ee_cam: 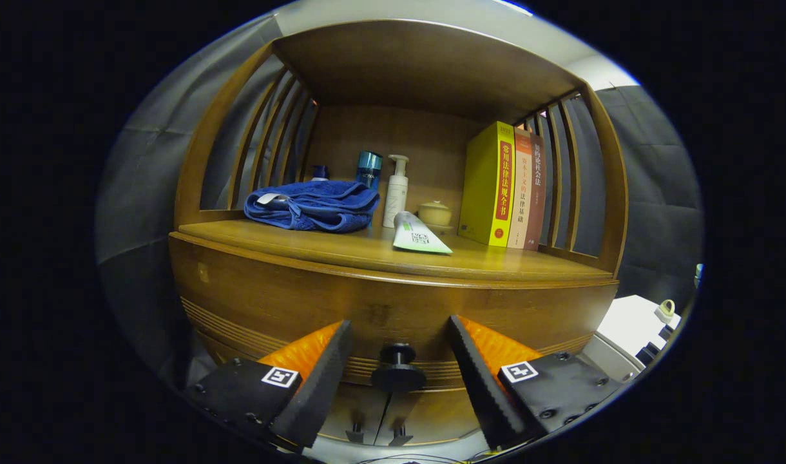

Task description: Pull open the drawer, take out the items inside it, and place them on the countertop above the cabinet.

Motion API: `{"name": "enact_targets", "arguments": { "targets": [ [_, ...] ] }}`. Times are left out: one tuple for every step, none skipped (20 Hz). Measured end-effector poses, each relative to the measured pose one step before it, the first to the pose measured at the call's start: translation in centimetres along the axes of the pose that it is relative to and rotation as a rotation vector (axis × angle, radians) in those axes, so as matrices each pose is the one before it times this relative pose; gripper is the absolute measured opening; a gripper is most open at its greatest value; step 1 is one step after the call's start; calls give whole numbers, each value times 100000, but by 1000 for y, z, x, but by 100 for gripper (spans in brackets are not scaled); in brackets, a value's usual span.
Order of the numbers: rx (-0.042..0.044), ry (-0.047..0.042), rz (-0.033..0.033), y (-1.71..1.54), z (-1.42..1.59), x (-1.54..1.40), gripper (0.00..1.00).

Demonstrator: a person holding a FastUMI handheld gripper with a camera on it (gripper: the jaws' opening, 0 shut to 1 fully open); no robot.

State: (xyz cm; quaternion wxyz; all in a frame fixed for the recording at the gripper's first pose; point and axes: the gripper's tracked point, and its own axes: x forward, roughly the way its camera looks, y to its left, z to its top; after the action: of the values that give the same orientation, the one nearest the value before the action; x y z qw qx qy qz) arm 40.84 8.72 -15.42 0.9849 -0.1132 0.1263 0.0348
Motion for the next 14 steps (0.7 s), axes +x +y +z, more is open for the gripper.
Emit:
{"name": "enact_targets", "arguments": {
  "targets": [
    [-675, 494, -2, -61, 81, 70, 98],
    [-442, 680, 5, -39, -23, -141, 98],
    [504, 492, 890, 131, 52, -196, 98],
    [1269, -443, 1194, 207, 376, -590, 98],
    [800, -856, 590, 26, 563, -520, 98],
    [186, -1083, -94, -246, 595, -736, 98],
    [150, -1046, -538, -368, 656, -878, 99],
    [601, -714, -329, -308, 600, -851, 99],
    [1043, -413, -87, -293, 591, -905, 99],
    [1437, -539, 45, -374, 630, -1061, 99],
    [1429, -484, 28, -419, 643, -1139, 99],
    [1049, -698, -183, -477, 688, -1165, 99],
    [705, -1028, -296, -601, 693, -1233, 99],
    [427, -981, -392, -631, 675, -1211, 99]
  ]
}}
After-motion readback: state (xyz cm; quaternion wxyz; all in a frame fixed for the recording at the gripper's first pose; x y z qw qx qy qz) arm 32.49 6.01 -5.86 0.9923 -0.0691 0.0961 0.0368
